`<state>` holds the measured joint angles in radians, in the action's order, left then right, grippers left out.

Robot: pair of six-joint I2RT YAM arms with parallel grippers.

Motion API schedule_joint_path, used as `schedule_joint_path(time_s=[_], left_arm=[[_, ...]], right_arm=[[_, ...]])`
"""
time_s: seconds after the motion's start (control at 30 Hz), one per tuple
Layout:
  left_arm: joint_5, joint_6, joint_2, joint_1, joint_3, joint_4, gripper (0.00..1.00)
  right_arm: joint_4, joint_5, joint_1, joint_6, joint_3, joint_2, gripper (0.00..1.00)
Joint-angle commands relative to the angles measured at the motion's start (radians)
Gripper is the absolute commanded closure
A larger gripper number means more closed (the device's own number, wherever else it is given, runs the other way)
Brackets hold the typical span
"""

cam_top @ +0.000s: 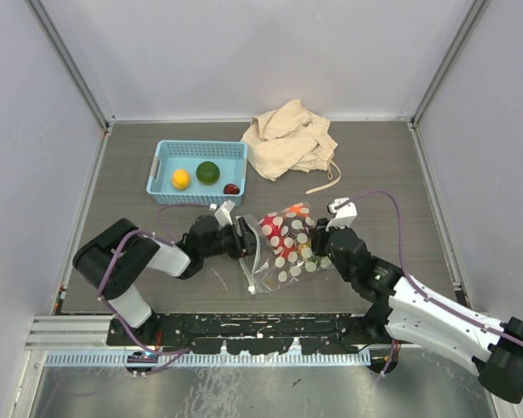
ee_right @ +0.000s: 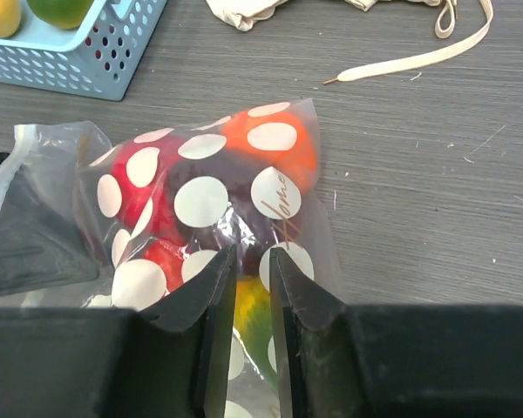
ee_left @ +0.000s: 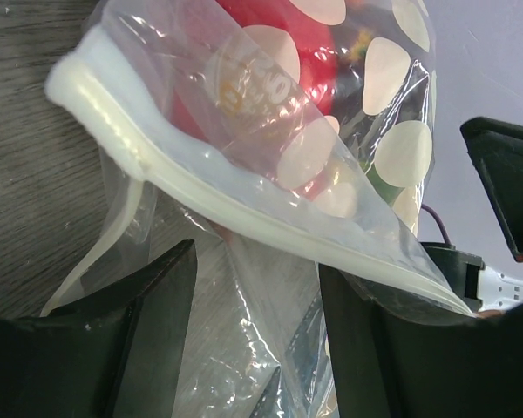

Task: Open the zip-top bag and remove the fake food
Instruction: Pick up the fake fruit from the zipper food storage bag.

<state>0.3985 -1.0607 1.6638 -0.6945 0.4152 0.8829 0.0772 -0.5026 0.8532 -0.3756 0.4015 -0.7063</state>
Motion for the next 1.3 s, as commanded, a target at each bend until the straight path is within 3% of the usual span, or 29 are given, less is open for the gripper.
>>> schedule_joint_path(time_s=[0.0,0.3,0.57,0.9,1.27], left_arm=[[0.020,0.001,0.000,-0.005,0.023,0.079,0.41],[0.032,-0.007,0.000,-0.005,0.019,0.112,0.41],[0.037,-0.010,0.006,-0.005,0.019,0.126,0.41],[0.039,-0.013,0.014,-0.004,0.023,0.128,0.40],[0.042,-0.016,0.033,-0.004,0.030,0.135,0.41]], right_arm=[[-0.060,0.072,-0.051,0.023,0.103,-0.074,0.72],[-0.131,0.387,-0.086,0.089,0.166,-0.187,0.77],[-0.071,0.516,-0.086,0.115,0.155,-0.230,0.84],[0.049,0.364,-0.084,0.116,0.194,-0.337,0.92],[0.012,0.312,-0.084,0.112,0.184,-0.428,0.92]])
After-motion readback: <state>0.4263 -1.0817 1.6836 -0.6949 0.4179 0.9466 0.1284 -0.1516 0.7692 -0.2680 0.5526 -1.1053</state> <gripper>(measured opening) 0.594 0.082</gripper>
